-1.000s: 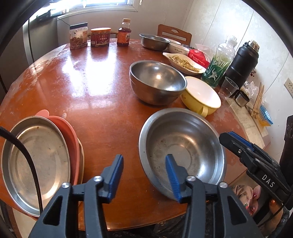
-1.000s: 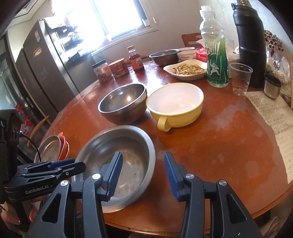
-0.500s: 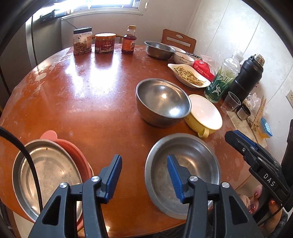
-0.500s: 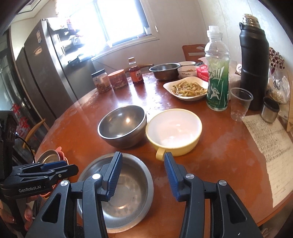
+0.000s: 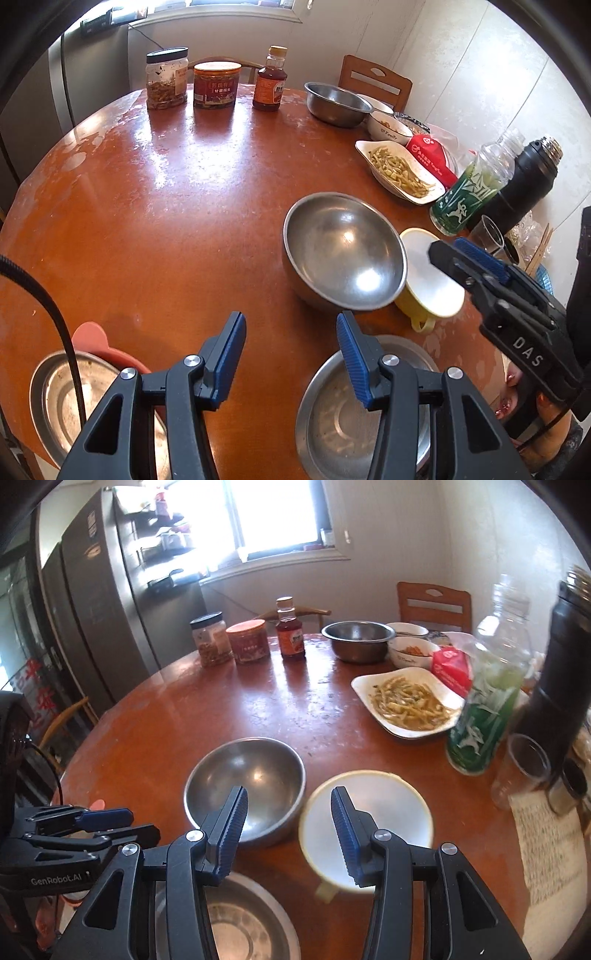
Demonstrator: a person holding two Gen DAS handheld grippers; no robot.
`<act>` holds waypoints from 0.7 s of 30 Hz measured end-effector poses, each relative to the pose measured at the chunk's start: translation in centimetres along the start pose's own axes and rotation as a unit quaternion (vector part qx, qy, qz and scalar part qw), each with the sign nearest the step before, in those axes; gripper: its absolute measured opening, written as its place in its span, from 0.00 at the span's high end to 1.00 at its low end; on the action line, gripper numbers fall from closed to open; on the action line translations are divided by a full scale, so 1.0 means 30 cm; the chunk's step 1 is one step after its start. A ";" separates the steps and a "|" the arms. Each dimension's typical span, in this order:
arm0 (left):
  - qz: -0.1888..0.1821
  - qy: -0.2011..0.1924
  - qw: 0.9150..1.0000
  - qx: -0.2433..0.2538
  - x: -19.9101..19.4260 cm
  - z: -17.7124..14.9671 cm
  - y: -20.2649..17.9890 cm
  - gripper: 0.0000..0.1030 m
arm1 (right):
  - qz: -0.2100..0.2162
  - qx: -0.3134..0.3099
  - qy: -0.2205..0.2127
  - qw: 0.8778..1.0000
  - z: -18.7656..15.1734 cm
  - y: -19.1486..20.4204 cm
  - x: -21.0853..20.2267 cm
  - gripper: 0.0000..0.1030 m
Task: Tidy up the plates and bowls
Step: 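Move the left gripper to the smaller steel bowl and grasp its rim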
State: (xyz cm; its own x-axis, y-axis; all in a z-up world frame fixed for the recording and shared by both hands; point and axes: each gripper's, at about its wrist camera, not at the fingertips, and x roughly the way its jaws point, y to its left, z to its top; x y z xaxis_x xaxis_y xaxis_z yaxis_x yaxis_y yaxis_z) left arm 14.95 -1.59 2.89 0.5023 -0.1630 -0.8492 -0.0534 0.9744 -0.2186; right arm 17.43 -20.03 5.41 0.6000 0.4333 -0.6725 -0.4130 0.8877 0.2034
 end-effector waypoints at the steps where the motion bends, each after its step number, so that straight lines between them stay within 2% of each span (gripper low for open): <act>1: -0.001 0.002 1.000 -0.003 0.008 0.011 0.001 0.51 | -0.001 -0.003 0.003 1.000 0.007 0.001 0.018 0.53; 5: -0.005 0.010 1.000 -0.020 0.053 0.045 0.017 0.51 | 0.019 -0.002 0.023 1.000 0.035 -0.011 0.101 0.54; 9: -0.006 0.025 0.999 -0.026 0.105 0.060 0.021 0.50 | 0.012 -0.013 0.033 0.999 0.056 -0.020 0.164 0.57; 11: -0.018 0.027 0.999 -0.031 0.119 0.063 0.027 0.50 | 0.014 -0.018 0.040 0.999 0.057 -0.018 0.194 0.58; 14: -0.015 0.027 0.999 -0.031 0.131 0.067 0.029 0.50 | 0.008 -0.027 0.044 0.999 0.058 -0.014 0.222 0.59; 21: -0.041 0.046 0.997 -0.053 0.174 0.069 0.035 0.50 | 0.010 -0.030 0.060 0.998 0.047 -0.012 0.279 0.68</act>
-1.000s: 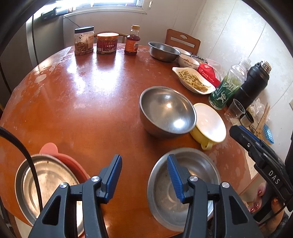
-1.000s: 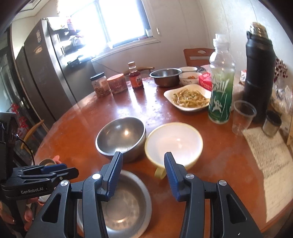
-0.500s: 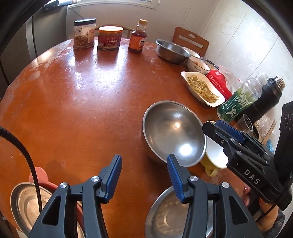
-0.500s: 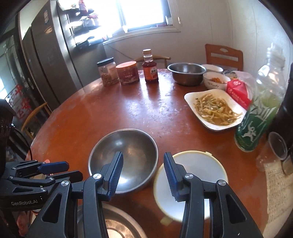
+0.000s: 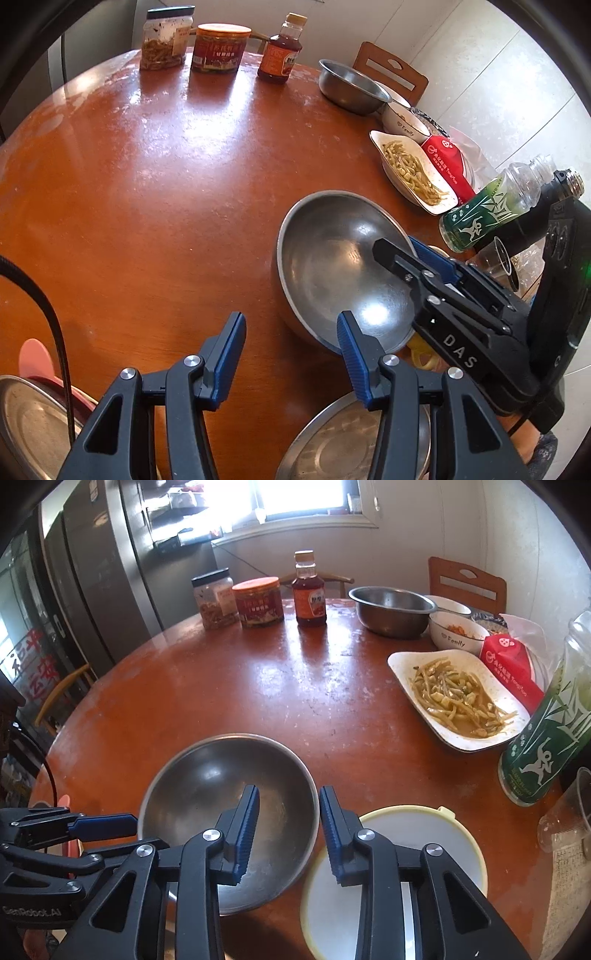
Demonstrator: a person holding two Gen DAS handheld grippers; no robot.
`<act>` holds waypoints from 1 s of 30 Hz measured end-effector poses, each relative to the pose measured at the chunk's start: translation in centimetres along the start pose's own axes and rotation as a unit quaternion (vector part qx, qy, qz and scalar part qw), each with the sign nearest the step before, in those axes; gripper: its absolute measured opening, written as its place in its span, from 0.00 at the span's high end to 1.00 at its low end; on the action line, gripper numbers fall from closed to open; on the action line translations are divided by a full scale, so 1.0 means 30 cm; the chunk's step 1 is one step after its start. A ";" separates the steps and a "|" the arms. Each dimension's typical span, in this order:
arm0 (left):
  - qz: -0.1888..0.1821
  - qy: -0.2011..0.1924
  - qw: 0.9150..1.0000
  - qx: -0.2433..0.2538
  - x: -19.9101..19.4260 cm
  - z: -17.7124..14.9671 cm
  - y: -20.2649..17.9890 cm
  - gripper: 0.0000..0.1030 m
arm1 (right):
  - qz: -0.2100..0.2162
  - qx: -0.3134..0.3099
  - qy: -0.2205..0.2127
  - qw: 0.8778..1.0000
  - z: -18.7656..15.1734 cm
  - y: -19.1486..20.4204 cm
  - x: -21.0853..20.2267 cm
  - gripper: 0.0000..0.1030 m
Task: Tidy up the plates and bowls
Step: 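Move the left gripper to the smaller steel bowl and grasp its rim, then lift the steel bowl with the left gripper and lower it into the basin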
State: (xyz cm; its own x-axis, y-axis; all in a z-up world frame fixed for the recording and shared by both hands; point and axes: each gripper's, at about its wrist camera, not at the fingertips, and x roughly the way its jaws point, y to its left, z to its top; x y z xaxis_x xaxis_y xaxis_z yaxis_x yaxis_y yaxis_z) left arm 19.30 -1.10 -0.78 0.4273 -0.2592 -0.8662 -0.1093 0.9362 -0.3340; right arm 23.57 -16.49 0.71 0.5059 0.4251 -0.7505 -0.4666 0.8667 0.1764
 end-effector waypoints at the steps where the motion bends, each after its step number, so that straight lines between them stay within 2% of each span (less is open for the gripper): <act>1: 0.000 0.001 1.000 -0.001 0.004 0.001 0.000 0.50 | 0.001 0.003 0.001 1.000 -0.002 -0.003 0.006 0.69; 3: -0.001 0.000 1.000 -0.003 0.017 0.001 0.000 0.51 | -0.001 0.008 0.002 1.000 -0.004 -0.006 0.011 0.73; 5: -0.003 0.003 1.000 -0.008 0.029 0.000 0.001 0.57 | -0.001 0.011 0.002 1.000 -0.005 -0.007 0.008 0.76; 6: -0.004 0.004 1.000 -0.008 0.034 -0.001 -0.001 0.67 | 0.002 0.013 0.002 1.000 -0.004 -0.009 0.008 0.77; 7: -0.003 0.004 1.000 -0.004 0.037 -0.002 -0.008 0.69 | 0.004 0.014 0.002 1.000 -0.004 -0.008 0.005 0.80; 9: 0.005 0.001 1.000 0.001 0.038 -0.005 -0.015 0.70 | 0.005 0.015 0.000 1.000 -0.002 -0.004 -0.001 0.81; 15: -0.005 -0.013 1.000 -0.002 -0.002 -0.004 -0.006 0.70 | 0.010 0.030 0.003 1.000 -0.007 -0.010 -0.010 0.81; 30: -0.005 -0.067 0.998 0.013 -0.201 -0.040 -0.009 0.70 | 0.026 0.017 -0.045 0.998 0.009 0.080 -0.182 0.81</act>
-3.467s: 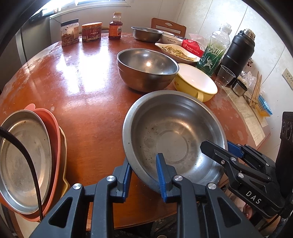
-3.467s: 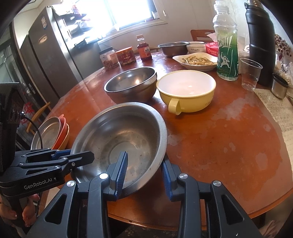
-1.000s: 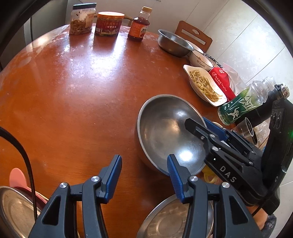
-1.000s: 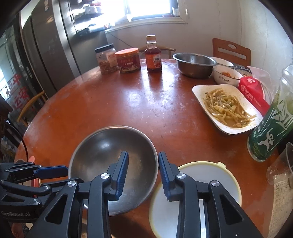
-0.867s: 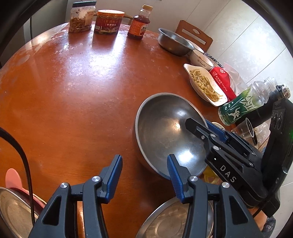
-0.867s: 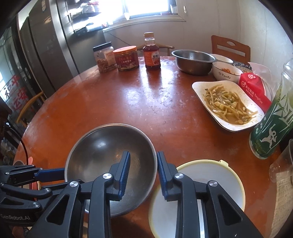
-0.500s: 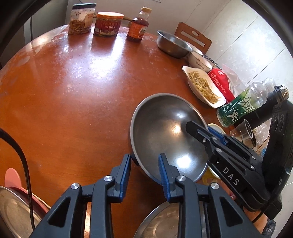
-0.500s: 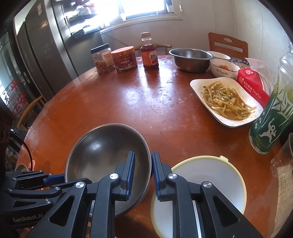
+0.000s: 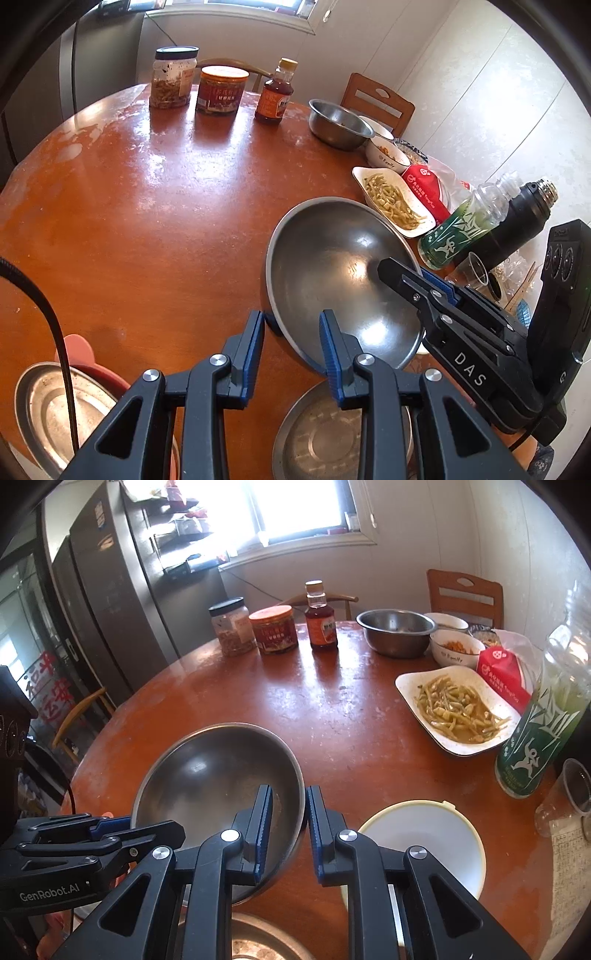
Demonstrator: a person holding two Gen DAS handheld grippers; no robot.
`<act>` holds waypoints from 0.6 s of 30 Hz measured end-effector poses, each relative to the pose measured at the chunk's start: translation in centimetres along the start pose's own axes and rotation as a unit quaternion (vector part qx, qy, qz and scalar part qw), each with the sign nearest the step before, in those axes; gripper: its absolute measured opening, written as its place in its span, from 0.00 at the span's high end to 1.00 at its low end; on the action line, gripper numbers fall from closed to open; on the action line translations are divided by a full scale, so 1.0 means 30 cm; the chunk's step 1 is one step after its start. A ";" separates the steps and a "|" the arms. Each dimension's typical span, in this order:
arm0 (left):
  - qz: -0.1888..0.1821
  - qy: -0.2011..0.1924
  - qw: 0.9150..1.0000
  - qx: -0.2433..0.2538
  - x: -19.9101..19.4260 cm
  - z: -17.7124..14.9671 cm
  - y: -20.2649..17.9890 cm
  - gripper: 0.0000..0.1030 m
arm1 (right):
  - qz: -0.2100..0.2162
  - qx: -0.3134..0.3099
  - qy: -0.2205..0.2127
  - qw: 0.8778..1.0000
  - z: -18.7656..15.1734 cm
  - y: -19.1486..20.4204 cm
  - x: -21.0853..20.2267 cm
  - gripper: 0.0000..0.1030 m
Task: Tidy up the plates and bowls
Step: 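Lift the steel bowl with the left gripper and lower it into the basin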
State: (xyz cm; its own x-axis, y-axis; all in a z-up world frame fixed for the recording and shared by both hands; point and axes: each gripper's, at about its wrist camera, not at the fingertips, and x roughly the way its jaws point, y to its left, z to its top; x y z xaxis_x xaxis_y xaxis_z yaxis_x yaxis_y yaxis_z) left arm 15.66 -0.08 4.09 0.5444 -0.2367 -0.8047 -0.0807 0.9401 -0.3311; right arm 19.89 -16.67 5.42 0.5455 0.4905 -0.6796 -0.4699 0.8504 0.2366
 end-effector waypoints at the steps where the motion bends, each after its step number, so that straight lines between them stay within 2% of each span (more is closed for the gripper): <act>1: -0.001 -0.001 1.000 0.000 -0.007 -0.003 0.000 0.70 | -0.004 -0.005 -0.004 1.000 -0.003 0.011 -0.013 0.81; 18: -0.006 -0.009 1.000 0.025 -0.114 -0.138 -0.043 0.70 | -0.005 -0.004 -0.027 1.000 -0.120 0.048 -0.172 0.81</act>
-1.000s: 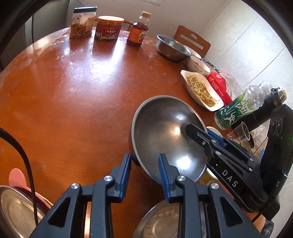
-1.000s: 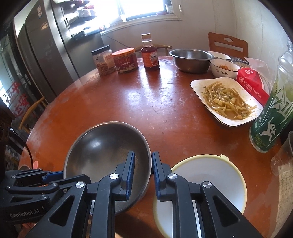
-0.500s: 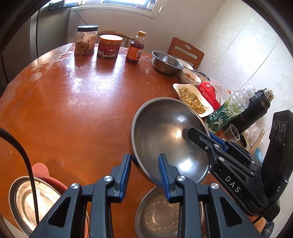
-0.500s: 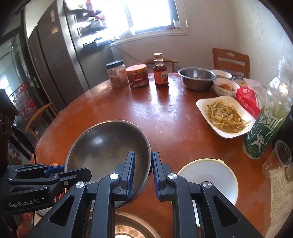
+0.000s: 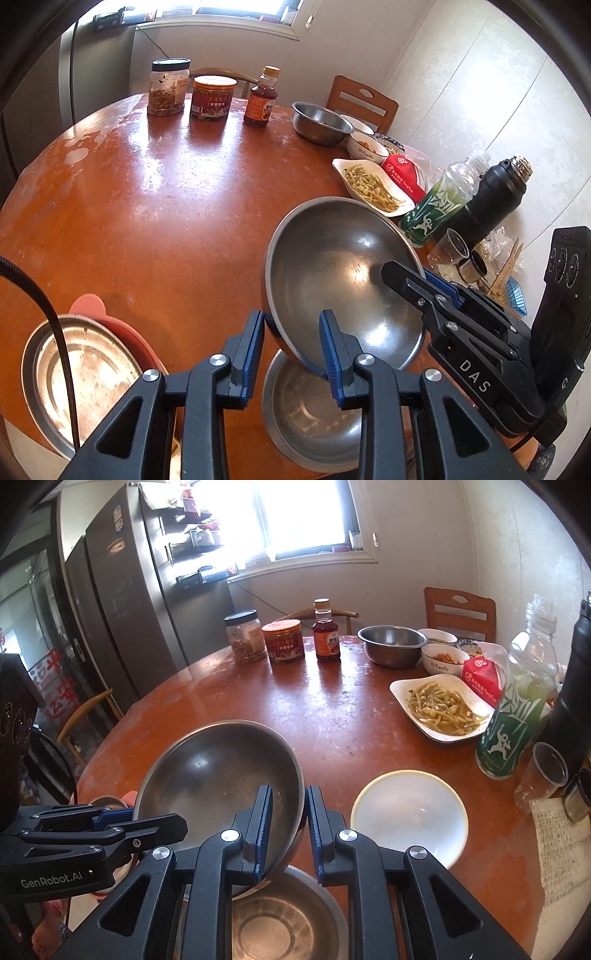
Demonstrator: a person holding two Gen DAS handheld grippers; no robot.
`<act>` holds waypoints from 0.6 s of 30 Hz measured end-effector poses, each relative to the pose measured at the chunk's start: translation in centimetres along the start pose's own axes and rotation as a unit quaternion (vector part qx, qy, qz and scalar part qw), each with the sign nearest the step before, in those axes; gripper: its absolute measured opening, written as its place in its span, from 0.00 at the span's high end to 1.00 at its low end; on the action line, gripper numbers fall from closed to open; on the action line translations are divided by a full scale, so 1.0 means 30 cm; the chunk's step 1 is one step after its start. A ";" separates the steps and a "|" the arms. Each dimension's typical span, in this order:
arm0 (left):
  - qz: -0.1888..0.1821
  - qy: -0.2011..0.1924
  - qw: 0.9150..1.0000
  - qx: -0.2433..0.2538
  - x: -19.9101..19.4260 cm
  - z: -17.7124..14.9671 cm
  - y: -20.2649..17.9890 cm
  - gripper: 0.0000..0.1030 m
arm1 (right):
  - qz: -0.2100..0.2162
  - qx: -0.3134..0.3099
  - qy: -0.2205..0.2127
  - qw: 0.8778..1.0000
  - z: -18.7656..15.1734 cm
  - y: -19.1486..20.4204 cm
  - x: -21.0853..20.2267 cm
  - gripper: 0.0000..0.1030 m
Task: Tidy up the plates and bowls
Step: 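Lift the steel bowl with the left gripper and lower it into the basin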
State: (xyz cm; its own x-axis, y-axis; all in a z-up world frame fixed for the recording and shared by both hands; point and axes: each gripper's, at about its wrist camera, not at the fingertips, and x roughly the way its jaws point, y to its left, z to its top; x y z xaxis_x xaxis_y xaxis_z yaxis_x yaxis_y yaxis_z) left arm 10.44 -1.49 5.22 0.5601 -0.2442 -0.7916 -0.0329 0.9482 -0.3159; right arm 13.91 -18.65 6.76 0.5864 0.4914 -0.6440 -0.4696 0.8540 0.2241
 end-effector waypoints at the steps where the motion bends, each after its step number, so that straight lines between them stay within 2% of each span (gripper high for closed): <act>1: 0.000 0.000 1.000 0.003 -0.005 -0.010 -0.006 0.70 | -0.001 0.002 0.000 1.000 -0.011 0.001 -0.009 0.81; 18: 0.003 0.008 1.000 0.029 -0.055 -0.166 -0.067 0.70 | -0.010 0.001 -0.003 1.000 -0.163 0.020 -0.136 0.81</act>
State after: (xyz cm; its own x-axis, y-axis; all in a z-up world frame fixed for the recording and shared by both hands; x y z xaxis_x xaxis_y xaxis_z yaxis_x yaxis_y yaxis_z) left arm 5.46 -4.02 4.55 0.5469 -0.2418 -0.8015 0.0117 0.9595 -0.2815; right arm 8.00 -20.97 5.95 0.5993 0.4751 -0.6443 -0.4568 0.8639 0.2121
